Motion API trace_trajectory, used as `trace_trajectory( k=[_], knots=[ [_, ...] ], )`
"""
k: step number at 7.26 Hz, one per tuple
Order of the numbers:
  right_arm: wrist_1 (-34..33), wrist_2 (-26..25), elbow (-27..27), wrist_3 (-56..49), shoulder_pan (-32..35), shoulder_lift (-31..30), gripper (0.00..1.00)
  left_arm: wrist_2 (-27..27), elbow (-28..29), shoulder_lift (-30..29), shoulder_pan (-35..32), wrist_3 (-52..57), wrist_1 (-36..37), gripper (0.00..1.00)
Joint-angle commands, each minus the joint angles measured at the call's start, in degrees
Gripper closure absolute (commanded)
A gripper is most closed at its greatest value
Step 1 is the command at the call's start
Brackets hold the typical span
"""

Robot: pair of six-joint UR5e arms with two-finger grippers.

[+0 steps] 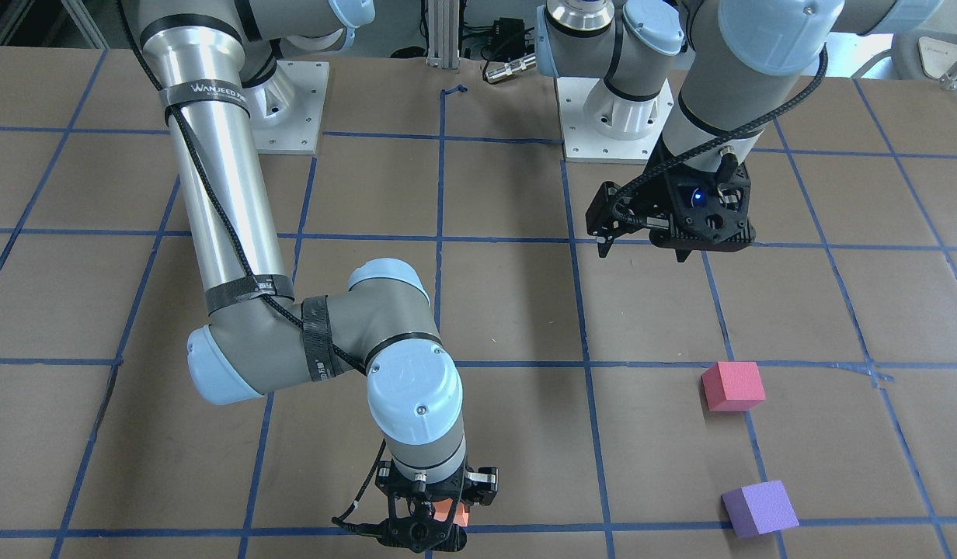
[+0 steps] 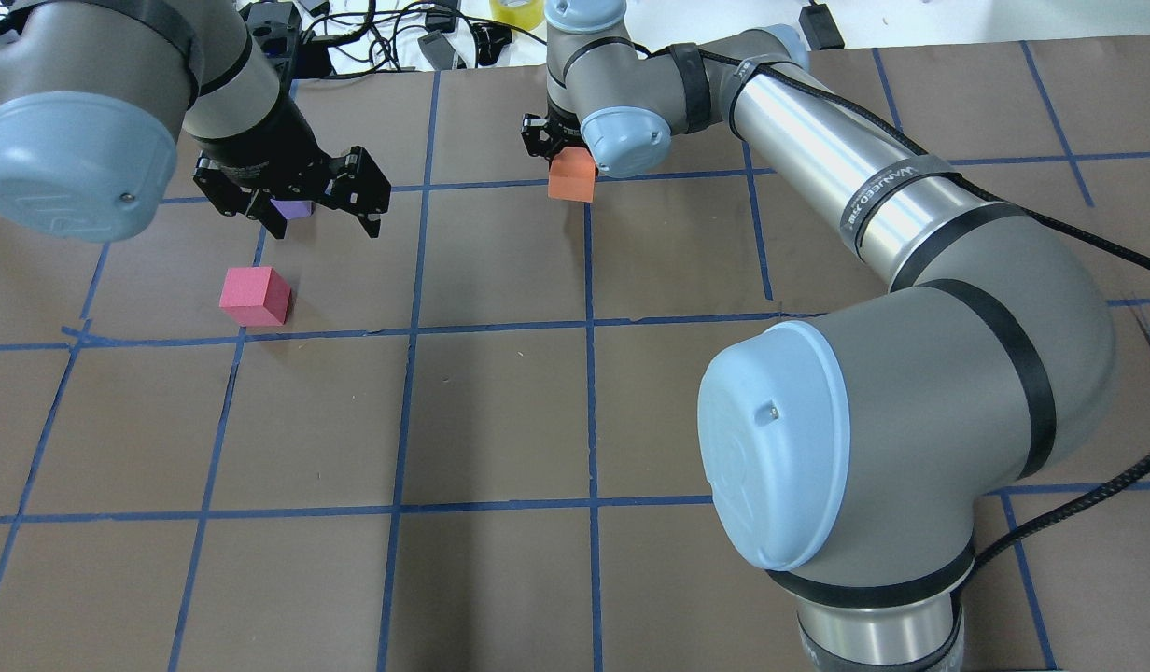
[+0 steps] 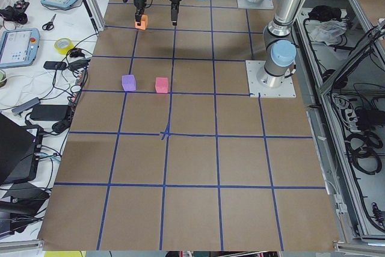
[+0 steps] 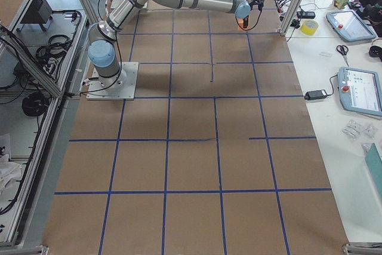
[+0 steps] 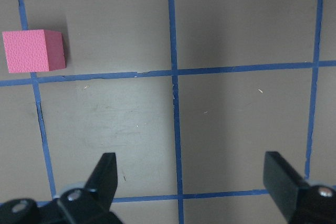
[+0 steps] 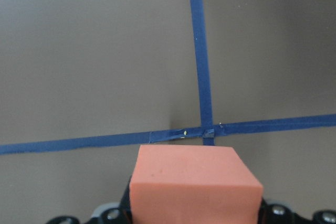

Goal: Arrange blocks in a line
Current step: 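Lower the orange cube onto the table and open the right gripper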

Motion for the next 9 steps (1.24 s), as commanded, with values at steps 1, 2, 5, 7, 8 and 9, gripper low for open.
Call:
trace_trajectory(
  k=[1,2,5,7,8,9],
  knots=[
    [0.0,-0.4,-0.4,0.4,0.2,1.0,0.43,-0.1,0.0,-0.5,0.0,0.0,0.2,0.00],
    [0.0,-0.3,-0.4,0.4,0.2,1.3,0.21,0.0,0.0,-0.1,0.0,0.1,0.2,0.00],
    [0.0,0.3,-0.4,0.3,0.3,1.8,0.00,0.0,0.1,-0.4,0.0,0.2,0.2,0.00],
    [0.5,-0.3,-0.5,-1.2,-0.2,0.0,0.00,0.1,0.1,-0.5,0.0,0.0,1.2,0.00],
    [3.9,-0.4,-0.4,-2.3,-0.6,-4.2,0.00,0.1,0.2,-0.7,0.0,0.1,1.9,0.00],
    [10.9,-1.1,0.8,-5.8,-1.4,-9.7,0.00,0.4,0.3,-1.1,0.0,0.3,3.6,0.00]
  ],
)
